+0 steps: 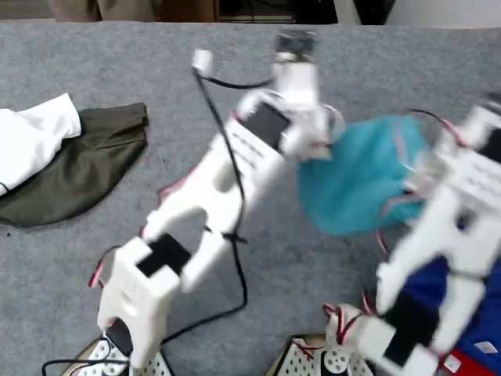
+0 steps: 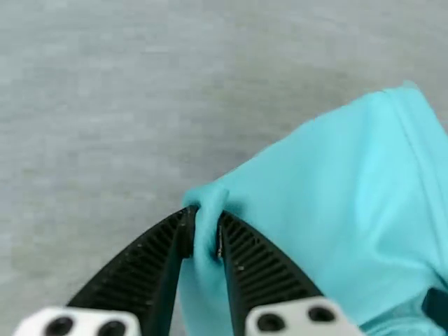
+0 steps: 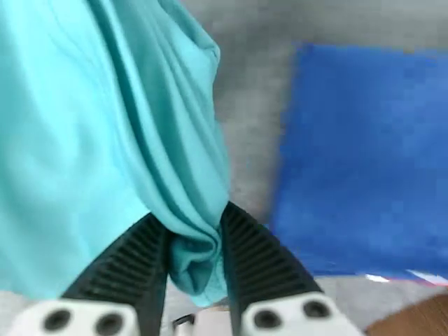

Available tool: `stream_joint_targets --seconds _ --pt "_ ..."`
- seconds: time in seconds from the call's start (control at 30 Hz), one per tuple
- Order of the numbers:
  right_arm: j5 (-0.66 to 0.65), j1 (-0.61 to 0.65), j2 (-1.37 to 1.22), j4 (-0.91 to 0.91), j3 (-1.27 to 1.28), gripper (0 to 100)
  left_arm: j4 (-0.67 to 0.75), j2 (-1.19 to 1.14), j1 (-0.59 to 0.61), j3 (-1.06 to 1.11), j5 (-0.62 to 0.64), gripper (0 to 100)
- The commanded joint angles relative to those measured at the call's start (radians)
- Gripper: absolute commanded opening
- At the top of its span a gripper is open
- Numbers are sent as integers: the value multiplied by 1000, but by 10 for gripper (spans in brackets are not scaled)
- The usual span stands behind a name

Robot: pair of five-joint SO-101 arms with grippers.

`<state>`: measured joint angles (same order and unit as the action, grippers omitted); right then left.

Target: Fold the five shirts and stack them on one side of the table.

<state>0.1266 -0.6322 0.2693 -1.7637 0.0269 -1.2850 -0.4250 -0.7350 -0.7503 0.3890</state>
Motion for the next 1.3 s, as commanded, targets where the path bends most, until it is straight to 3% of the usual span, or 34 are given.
stream_joint_targets --seconds 0.0,0.23,0.43,0.63,0.87,0.97,1.13,1.27 --pt "-110 -280 143 -17 22 4 92 62 -135 -52 3 18" --pt "-269 -705 170 57 33 4 258 41 -362 -35 -5 18" --pt "-311 -866 59 167 35 4 350 -148 -428 -107 -5 18" --pt "-370 -889 -58 160 27 57 270 -295 -423 -328 0 19" --pt "-370 -895 -18 160 33 496 17 -338 -388 -545 61 146" --pt "-370 -889 31 160 31 608 -61 -338 -338 -605 60 149" --pt "-370 -839 136 109 30 581 -213 -338 -249 -730 58 146" --pt "-368 -756 234 25 31 486 -400 -338 -169 -850 -5 145"
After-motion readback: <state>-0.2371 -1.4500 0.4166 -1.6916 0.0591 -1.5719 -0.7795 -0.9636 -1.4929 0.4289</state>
